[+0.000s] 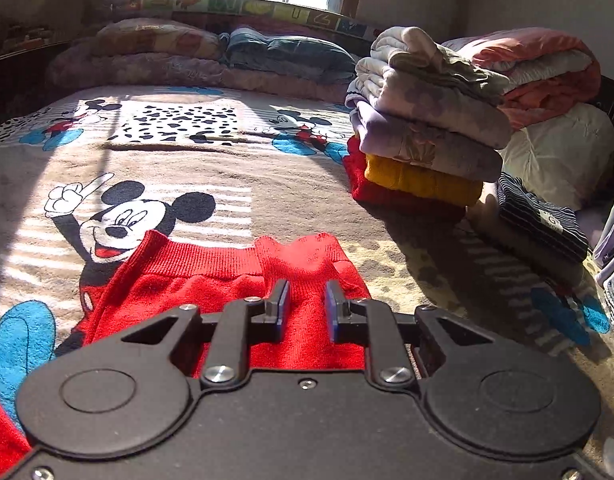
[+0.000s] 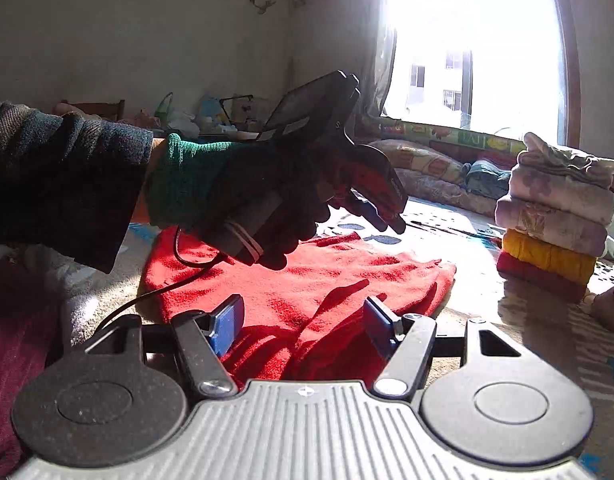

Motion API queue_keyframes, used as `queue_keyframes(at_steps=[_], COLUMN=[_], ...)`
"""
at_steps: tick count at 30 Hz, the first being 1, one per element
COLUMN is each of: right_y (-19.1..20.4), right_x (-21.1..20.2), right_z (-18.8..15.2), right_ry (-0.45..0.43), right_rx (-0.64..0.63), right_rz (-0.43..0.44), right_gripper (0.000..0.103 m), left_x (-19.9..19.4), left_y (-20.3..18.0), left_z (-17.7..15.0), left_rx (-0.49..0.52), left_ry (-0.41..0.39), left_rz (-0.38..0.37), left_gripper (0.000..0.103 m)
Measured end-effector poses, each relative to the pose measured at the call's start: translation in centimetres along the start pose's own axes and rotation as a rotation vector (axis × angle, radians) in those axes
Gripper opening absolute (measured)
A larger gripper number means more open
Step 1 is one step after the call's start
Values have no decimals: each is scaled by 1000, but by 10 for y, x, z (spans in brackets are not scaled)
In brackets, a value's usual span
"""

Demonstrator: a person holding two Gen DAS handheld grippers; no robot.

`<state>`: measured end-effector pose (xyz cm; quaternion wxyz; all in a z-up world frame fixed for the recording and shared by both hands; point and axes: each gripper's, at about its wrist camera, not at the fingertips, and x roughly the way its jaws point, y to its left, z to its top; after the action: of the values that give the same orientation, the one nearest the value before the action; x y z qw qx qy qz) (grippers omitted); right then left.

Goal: Fold clothes

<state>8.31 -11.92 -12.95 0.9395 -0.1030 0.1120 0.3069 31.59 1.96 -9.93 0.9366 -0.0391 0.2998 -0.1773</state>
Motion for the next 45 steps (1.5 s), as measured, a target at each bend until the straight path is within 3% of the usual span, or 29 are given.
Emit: queue_keyframes(at_steps=[2,4,7,8,16,20,29,37,41,45], right_y=[10,12,-6,-14,-27,-24,-15,-14,-22,-27], right_x=[11,28,41,40,41,41,38,39,39,37], right_z=[-1,-7,-25,-27,-33,-36,-35,-35,-36,-38], right_ry=[13,98,225,231,220,220,205,198,192,181], right_rx=[-51,-42,94,150,257,254,202,196,232,272], right_rz=[19,18,-5,9,66,77,48,37,61,84], right_gripper=[65,65,65,65,67,71,74,74,74,75], left_x=[-9,-11,-2,2,28,60,33,36,70,105], left_y=[3,3,0,-1,-7,-9,-11,0,2,32], left_z=[-14,-27,-36,-36,-17,-23,-16,28,56,60], left_rx=[15,24,30,35,67,121,85,-2,-11,-126], left_ry=[13,32,54,58,56,159,96,54,115,204], left_rz=[-19,-48,-71,-73,-61,-45,-23,-42,-8,47], left_gripper=[17,17,17,17,17,20,20,29,29,34])
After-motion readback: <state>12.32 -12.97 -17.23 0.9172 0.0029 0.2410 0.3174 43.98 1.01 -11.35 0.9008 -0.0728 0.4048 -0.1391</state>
